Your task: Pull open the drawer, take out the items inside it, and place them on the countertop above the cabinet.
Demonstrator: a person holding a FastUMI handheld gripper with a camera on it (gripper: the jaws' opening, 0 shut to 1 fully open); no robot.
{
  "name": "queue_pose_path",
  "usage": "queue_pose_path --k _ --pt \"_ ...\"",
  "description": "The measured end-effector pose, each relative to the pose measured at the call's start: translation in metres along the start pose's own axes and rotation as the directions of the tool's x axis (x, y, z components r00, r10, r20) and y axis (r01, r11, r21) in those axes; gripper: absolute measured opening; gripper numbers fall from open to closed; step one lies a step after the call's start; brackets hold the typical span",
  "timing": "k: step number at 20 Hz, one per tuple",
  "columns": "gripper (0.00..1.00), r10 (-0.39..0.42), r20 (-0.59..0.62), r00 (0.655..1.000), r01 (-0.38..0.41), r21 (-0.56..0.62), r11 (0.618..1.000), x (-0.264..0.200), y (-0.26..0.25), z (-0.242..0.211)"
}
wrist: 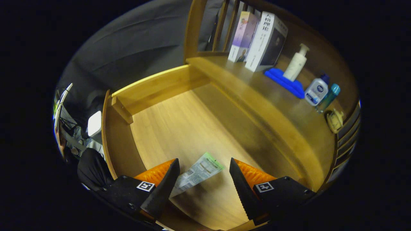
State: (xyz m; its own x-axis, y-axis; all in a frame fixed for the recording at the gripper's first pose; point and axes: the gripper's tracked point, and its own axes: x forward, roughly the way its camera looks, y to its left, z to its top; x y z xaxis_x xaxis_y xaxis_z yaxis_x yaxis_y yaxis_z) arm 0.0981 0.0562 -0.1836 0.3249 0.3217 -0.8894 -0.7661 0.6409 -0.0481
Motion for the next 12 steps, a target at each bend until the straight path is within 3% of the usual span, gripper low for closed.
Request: queue_pose_path --k 10,12 --pt "0.98 0.062 -0.14 0.988 -0.049 0.096 0.994 0.028 0.006 -0.027" --pt "0.92 0.091 -0.161 0.983 -0.07 0.131 0.989 0.031 0.013 -0.032"
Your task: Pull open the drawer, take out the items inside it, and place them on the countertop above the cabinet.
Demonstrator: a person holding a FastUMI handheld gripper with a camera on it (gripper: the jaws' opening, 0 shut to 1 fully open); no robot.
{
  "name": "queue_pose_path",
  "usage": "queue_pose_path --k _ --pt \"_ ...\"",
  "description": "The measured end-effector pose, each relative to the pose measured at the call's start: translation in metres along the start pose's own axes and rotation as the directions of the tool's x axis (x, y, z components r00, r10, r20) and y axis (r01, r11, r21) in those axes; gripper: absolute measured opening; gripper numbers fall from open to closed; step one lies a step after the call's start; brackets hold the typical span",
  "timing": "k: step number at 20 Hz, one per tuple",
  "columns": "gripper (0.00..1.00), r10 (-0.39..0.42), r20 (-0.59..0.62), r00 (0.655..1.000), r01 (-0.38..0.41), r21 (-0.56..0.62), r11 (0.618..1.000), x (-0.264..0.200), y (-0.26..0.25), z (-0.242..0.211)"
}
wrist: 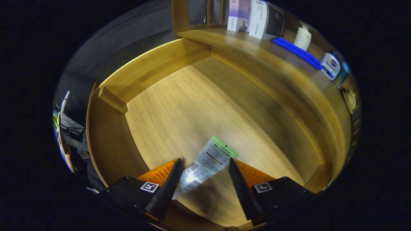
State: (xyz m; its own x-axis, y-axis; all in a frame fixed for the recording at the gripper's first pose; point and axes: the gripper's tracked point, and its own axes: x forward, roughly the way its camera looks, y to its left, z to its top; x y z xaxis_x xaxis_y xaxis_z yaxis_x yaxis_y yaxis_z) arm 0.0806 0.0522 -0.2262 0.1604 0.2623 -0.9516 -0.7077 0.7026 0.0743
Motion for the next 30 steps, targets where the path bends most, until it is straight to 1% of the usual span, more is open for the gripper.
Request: queue_pose_path --k 1,2,3,5,6,7,8,11,12,15,18,22,27,30 --pt "0.83 -0.004 -0.013 1.0 0.004 0.005 1.0 0.004 0.0 -0.002" --pt "0.8 -0.013 -0.025 1.0 0.013 0.004 1.0 0.006 -0.003 -0.005" --pt "0.8 -0.026 -0.044 0.999 0.026 -0.004 1.0 0.009 -0.006 -0.011" --pt "0.69 -0.053 -0.07 0.996 0.052 -0.018 0.998 0.012 -0.012 -0.019" --pt "0.64 -0.064 -0.062 0.996 0.062 -0.024 0.998 0.002 -0.013 -0.013" --pt "0.58 -0.061 -0.069 0.996 0.058 -0.037 0.998 0.012 -0.012 -0.017" --pt "0.53 -0.059 -0.064 0.996 0.056 -0.051 0.997 0.009 -0.011 -0.016" --pt "0.23 -0.115 -0.034 0.993 0.113 -0.063 0.992 0.009 -0.018 -0.011" --pt "0.23 -0.136 -0.026 0.99 0.134 -0.068 0.989 0.005 -0.022 -0.01" --pt "0.23 -0.152 -0.002 0.988 0.152 -0.058 0.987 -0.001 -0.025 -0.008" --pt "0.23 -0.14 0.056 0.988 0.142 -0.02 0.99 -0.017 -0.023 0.002" --pt "0.22 -0.131 0.141 0.981 0.132 0.0 0.991 -0.042 -0.018 0.023" --pt "0.23 -0.128 0.239 0.963 0.123 0.034 0.992 -0.072 -0.02 0.052" --pt "0.23 -0.139 0.289 0.947 0.12 0.083 0.989 -0.086 -0.03 0.069"
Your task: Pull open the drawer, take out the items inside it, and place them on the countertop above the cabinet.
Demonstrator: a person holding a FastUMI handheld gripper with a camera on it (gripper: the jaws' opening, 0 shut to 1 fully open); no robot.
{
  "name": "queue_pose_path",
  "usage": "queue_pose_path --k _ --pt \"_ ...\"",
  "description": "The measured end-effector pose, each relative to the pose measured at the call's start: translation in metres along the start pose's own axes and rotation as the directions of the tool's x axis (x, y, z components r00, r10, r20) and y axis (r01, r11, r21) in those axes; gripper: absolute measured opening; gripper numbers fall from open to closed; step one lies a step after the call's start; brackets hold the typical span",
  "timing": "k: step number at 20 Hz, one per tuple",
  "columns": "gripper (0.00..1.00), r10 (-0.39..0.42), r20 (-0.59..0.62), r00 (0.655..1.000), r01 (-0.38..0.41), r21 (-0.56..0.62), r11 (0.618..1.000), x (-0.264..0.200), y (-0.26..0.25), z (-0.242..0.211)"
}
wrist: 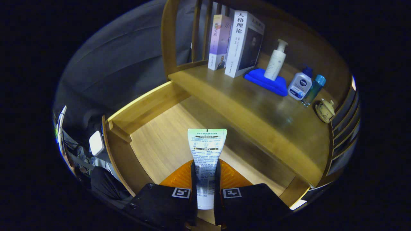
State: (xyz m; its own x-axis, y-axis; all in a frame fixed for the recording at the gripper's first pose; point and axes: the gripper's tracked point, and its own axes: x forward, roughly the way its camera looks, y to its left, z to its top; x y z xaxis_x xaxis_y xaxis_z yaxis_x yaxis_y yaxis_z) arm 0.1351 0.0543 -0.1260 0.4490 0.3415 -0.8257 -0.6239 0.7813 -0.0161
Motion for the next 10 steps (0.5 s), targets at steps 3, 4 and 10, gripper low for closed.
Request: queue_pose_path --k 3,4,10 --pt "0.22 -0.018 0.042 0.999 0.015 0.06 0.998 -0.005 -0.012 0.019" --pt "0.23 -0.026 0.054 0.998 0.021 0.082 0.996 -0.005 -0.018 0.026" --pt "0.22 -0.086 0.118 0.989 0.048 0.29 0.956 -0.003 -0.06 0.06"
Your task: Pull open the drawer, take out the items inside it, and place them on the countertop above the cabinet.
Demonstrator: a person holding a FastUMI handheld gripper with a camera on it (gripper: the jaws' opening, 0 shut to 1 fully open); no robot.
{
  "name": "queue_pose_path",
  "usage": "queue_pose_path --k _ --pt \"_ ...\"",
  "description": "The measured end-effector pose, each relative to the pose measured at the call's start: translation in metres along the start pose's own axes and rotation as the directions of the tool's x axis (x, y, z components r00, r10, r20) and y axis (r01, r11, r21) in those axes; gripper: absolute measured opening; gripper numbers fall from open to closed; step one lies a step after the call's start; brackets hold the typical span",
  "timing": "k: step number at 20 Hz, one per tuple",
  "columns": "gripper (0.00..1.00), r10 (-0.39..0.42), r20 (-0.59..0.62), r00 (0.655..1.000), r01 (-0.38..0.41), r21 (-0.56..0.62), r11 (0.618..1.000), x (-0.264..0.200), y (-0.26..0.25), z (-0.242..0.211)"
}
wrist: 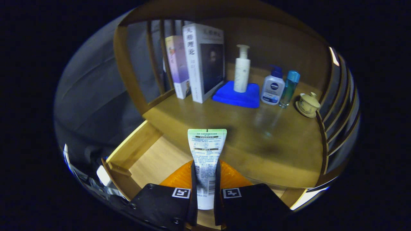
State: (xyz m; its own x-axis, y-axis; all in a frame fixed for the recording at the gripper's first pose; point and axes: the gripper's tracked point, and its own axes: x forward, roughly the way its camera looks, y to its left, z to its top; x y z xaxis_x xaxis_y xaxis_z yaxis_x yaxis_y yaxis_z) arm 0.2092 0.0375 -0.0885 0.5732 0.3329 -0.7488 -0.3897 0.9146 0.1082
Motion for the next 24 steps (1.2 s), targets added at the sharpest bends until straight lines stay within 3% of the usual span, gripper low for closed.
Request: queue_pose_path --k 9,13,20,23,24 --pt "0.25 -0.065 0.021 0.998 0.055 0.322 0.945 0.036 -0.048 0.046" --pt "0.25 -0.016 0.0 1.0 0.014 0.437 0.899 0.053 -0.043 0.052" --pt "0.4 -0.109 0.001 0.994 0.1 0.401 0.911 0.067 -0.058 0.052" --pt "0.44 -0.127 0.063 0.99 0.093 0.386 0.918 0.06 -0.054 0.063" --pt "0.5 -0.124 0.095 0.988 0.08 0.375 0.924 0.056 -0.05 0.069"
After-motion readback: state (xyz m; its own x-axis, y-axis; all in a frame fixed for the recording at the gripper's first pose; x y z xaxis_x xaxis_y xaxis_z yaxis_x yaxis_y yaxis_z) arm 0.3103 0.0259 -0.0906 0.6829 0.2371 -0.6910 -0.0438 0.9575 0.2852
